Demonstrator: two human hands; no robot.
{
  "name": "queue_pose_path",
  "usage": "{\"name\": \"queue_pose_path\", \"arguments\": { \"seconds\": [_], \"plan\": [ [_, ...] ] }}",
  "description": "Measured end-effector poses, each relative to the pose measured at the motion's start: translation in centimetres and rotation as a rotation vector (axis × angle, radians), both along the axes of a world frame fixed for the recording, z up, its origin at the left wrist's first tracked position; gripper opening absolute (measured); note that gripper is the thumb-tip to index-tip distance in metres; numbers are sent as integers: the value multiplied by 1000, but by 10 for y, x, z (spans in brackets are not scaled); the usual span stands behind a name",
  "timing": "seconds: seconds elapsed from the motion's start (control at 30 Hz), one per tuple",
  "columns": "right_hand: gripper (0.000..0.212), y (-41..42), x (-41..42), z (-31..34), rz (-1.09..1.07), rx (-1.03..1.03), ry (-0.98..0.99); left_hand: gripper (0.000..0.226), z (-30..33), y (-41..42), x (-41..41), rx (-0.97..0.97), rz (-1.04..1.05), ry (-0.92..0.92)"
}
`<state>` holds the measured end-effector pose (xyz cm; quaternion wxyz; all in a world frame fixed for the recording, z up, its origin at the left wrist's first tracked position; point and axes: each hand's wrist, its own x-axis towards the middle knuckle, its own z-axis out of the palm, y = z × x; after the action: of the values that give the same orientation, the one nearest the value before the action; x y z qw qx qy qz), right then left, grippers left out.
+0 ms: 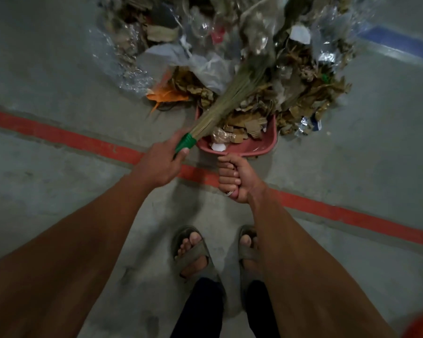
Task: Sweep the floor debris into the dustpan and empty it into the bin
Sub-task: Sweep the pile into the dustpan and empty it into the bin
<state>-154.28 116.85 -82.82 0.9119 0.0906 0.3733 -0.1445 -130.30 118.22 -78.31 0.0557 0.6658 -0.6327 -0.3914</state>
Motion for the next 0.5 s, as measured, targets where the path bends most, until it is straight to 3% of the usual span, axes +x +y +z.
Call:
{"name": "queue_pose_path", "arguments": {
  "seconds": [0.17,0.3,0.5],
  "plan": [
    [45,5,-8,3,24,12,59,49,18,17,12,-39,58,1],
    [47,2,-4,-5,41,2,108,51,10,-26,-7,-149,89,-54],
    [48,-18,4,-7,33,-58,166,52,-24,-73,-39,-24,73,-54]
  ]
}}
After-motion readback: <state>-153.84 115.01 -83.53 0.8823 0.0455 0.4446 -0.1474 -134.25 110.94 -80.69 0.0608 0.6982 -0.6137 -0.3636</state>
